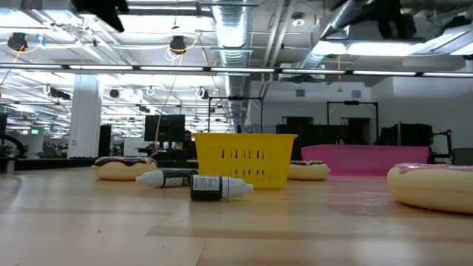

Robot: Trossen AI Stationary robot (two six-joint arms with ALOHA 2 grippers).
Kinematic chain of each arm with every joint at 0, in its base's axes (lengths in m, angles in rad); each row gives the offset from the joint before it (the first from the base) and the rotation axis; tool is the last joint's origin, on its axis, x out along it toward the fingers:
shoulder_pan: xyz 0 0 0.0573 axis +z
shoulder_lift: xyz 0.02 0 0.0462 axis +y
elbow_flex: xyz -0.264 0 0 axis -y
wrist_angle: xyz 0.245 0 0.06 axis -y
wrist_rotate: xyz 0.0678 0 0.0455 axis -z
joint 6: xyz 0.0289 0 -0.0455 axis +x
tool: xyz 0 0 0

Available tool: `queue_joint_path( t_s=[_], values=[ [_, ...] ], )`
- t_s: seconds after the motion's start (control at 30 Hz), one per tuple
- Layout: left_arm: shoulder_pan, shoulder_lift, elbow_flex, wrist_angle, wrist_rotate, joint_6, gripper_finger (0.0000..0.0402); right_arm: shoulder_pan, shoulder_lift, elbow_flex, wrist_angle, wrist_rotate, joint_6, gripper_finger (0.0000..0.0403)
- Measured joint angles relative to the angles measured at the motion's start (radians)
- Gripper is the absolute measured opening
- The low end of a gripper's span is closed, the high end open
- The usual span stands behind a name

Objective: Pick & Place Food Item
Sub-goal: Put the top red food coloring bottle into the black bin

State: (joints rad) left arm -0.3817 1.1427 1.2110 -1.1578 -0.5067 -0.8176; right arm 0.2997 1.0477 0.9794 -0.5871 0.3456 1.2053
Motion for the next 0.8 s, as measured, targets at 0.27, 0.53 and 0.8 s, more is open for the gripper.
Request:
queue_joint_path(
  t_s=[0.27, 0.53, 0.8],
  values=[
    [-0.005, 0.055, -0.109, -0.003, 0.012, -0.061, 0.0273, 0.042, -0.022, 0.000, 0.096, 0.114, 0.002, 0.0122],
    [0.281, 0.122, -0.166, 0.008, 0.229, -0.150, 0.0262, -0.003, -0.062, 0.000, 0.135, 0.127, -0.027, 0.0122],
    [0.538, 0.225, -0.166, 0.149, 0.411, 0.198, 0.0237, -0.046, -0.146, 0.000, 0.201, 0.128, -0.114, 0.0122]
  ],
)
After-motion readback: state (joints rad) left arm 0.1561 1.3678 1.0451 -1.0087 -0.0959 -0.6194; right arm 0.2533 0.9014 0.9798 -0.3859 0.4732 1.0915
